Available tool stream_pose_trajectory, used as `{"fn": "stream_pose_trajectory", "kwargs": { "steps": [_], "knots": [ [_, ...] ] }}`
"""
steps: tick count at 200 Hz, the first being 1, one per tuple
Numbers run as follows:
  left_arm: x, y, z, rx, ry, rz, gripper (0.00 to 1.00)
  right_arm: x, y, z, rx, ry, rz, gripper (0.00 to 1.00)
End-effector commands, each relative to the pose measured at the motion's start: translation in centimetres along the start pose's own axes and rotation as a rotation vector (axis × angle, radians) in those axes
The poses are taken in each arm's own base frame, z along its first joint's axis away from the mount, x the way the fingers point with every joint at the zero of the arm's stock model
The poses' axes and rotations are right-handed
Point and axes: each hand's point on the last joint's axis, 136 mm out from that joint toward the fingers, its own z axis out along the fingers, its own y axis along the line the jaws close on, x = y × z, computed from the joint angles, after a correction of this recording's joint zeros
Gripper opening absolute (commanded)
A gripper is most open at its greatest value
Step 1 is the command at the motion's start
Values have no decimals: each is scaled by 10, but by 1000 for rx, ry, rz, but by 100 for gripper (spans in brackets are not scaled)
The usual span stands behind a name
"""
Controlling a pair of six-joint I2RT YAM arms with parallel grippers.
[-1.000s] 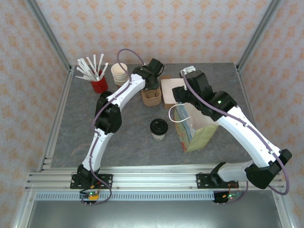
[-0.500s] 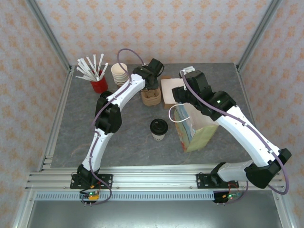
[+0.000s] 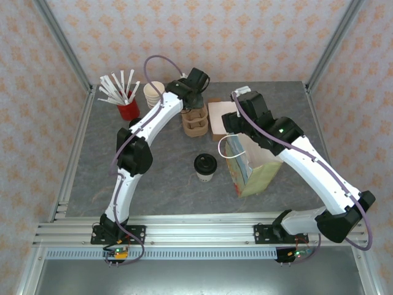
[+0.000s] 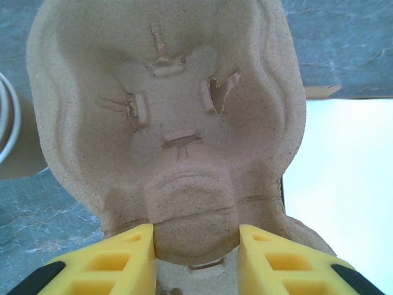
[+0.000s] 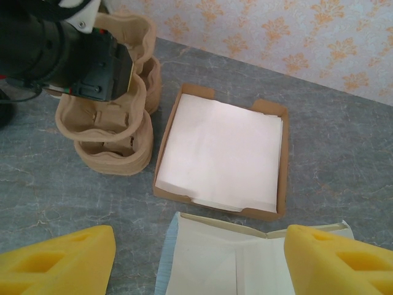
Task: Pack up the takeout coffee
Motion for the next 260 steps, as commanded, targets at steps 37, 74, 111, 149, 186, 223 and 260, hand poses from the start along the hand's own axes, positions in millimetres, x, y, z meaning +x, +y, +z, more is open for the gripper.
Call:
{"fn": "stream_pose_trajectory", "kwargs": {
  "steps": [37,74,111,149,186,223,260],
  "knots": [
    [-2,17,-73,18,-47,47,34,-16,-4,-23,-27,-46,22,73],
    [49,65,-115,16,-42,33,35,-25,3,-41,-108,-86,56,73],
    [133,117,-123,-62,3,-28,35,-33,16,-43,-171,-105,74,73],
    [200,114,-109,-77,27,-61,35,-34,29,-39,-200,-88,79,73],
    [246,104,-94,-75,49,-80,35,-29,30,-41,-196,-69,81,73],
    [277,84,-77,-59,94,-68,37,-29,27,-43,-180,-69,85,73],
    [287,77,-72,-85,101,-32,41,-28,23,-44,-157,-69,80,73]
  ]
}}
